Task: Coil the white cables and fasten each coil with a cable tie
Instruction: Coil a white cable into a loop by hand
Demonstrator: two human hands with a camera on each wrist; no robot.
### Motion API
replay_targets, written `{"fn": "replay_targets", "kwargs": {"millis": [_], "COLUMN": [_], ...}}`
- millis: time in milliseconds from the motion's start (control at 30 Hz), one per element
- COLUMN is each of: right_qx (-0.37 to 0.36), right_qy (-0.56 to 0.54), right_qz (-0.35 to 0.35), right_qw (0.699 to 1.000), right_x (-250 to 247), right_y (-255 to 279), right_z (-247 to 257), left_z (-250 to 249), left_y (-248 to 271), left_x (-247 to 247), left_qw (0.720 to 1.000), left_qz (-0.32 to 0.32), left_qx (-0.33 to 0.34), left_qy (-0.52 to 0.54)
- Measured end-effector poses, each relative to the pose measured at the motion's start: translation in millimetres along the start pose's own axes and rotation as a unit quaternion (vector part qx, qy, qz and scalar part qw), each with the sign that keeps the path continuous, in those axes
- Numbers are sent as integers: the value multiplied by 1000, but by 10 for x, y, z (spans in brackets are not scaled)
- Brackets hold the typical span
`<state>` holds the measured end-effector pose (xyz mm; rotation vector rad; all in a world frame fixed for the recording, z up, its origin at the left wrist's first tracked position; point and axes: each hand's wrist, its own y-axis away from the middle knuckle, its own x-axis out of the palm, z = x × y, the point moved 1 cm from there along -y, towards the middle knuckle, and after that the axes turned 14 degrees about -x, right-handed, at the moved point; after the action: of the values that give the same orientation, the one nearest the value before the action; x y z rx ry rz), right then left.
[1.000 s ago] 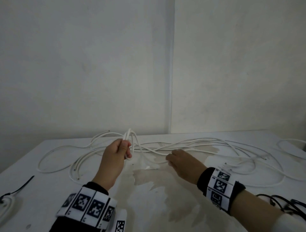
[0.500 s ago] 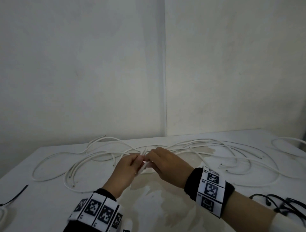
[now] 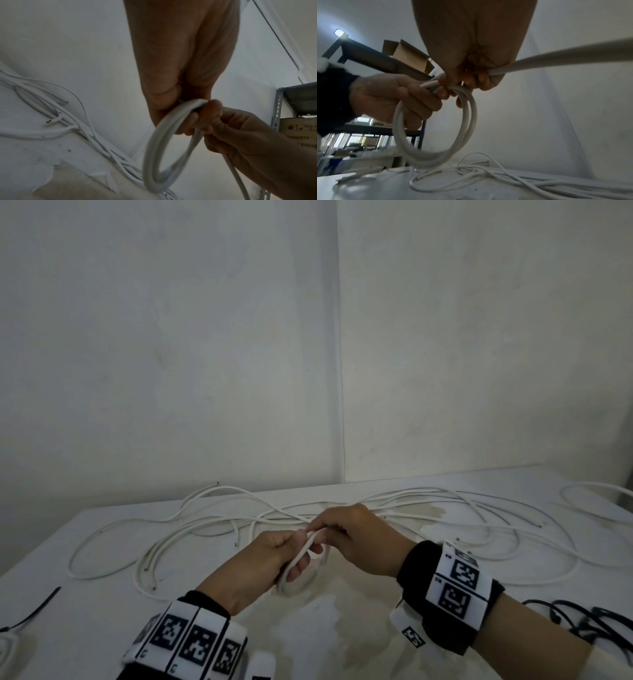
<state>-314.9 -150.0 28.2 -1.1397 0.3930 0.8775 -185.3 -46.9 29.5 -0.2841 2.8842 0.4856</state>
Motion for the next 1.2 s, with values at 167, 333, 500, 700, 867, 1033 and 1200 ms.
{"fn": "replay_targets", "kwargs": {"millis": [167,333,500,700,867,1033,1200], "right_qx": [24,77,116,131,115,86,86], "right_qy": [7,-3,-39,-85,-57,20,23], "right_qz": [28,30,41,16,48,89,100], "right_qw": [999,997,992,988,991,992,991], "right_x": [4,-72,-154,-297,-323,-402,-418], "right_y": [-30,-56,-5,63,83,38,70], "right_z": [31,84,134,170,227,267,247], "left_z": [-19,-56,-45,-56,-60,-79,-78], "left_y": [42,74,71,102,111,127,160], "left_x": [73,168,210,267,260,233,236], "left_qw": [999,989,992,996,994,997,999], "left_qz": [-38,-123,-108,-47,-18,13,9], "left_qx": [-13,54,44,39,39,37,39], "left_qy": [13,-68,-53,67,99,70,19]}}
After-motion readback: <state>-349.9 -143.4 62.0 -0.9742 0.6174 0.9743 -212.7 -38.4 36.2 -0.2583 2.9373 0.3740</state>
